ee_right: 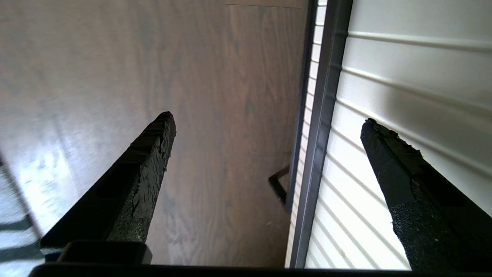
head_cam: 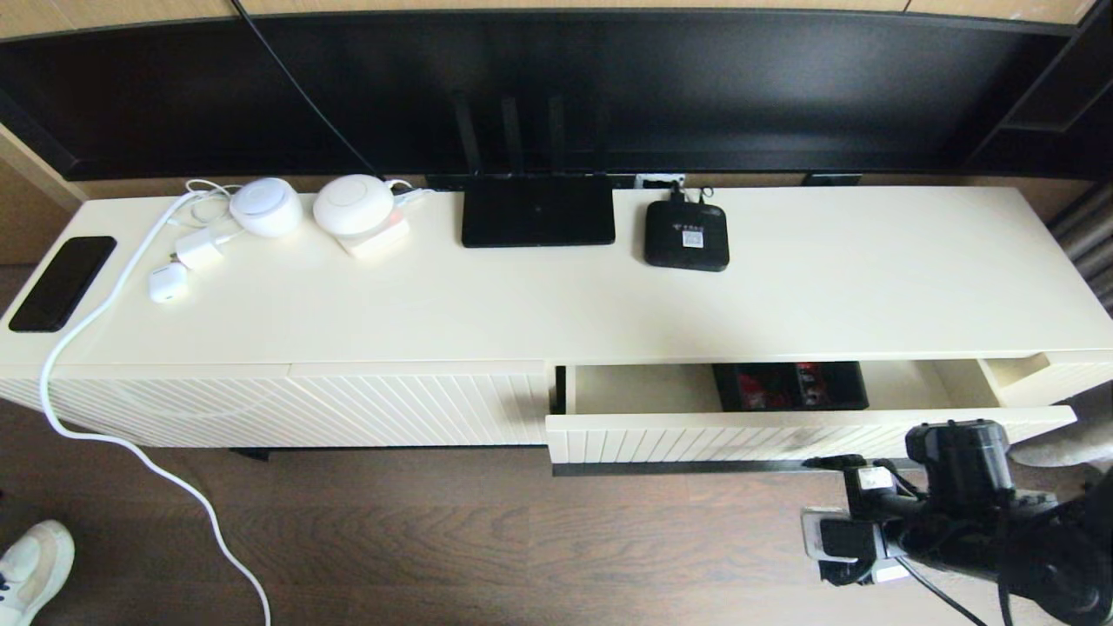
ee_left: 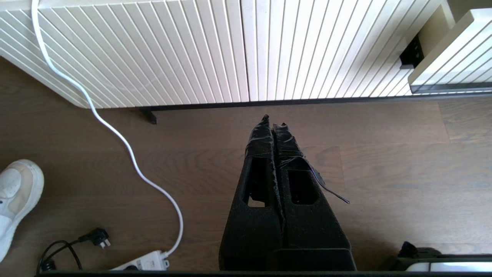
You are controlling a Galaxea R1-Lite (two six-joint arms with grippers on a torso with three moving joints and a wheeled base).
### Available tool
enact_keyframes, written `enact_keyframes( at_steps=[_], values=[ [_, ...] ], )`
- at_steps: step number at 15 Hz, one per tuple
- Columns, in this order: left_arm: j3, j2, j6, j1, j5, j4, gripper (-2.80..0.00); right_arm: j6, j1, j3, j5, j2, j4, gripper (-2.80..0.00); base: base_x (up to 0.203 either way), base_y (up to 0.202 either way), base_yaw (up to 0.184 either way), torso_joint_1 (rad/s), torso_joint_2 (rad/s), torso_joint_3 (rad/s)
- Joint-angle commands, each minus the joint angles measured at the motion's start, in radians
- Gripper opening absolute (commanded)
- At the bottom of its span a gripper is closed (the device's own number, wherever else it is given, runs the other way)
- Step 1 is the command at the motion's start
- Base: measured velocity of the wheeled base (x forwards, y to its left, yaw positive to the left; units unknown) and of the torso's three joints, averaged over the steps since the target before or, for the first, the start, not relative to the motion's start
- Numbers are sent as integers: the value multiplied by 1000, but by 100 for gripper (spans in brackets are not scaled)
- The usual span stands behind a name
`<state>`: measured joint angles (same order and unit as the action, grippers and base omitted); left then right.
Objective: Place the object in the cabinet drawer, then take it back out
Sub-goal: Open the drawer
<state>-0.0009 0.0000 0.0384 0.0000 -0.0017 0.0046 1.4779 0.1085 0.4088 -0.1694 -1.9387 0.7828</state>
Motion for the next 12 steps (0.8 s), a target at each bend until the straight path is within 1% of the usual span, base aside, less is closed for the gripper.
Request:
enact_keyframes(
  at_steps=[1, 6, 7, 8, 9, 12],
  values=[
    [1, 0, 0, 0, 0, -1, -280, 8, 0, -25, -7, 161, -85, 0, 0, 0, 0, 0, 0, 0],
    [1, 0, 0, 0, 0, 0, -280, -2, 0, -31, -22, 478, -517, 0, 0, 0, 0, 0, 0, 0],
    [1, 1, 0, 0, 0, 0, -280, -16, 0, -32, -22, 542, -596, 0, 0, 0, 0, 0, 0, 0],
    [0, 2, 0, 0, 0, 0, -280, -49, 0, -23, -22, 603, -683, 0, 0, 0, 0, 0, 0, 0],
    [1, 1, 0, 0, 0, 0, -280, -124, 0, -2, -23, 654, -768, 0, 0, 0, 0, 0, 0, 0],
    [1, 0, 0, 0, 0, 0, -280, -479, 3, 128, -28, 762, -992, 0, 0, 0, 0, 0, 0, 0]
  ],
)
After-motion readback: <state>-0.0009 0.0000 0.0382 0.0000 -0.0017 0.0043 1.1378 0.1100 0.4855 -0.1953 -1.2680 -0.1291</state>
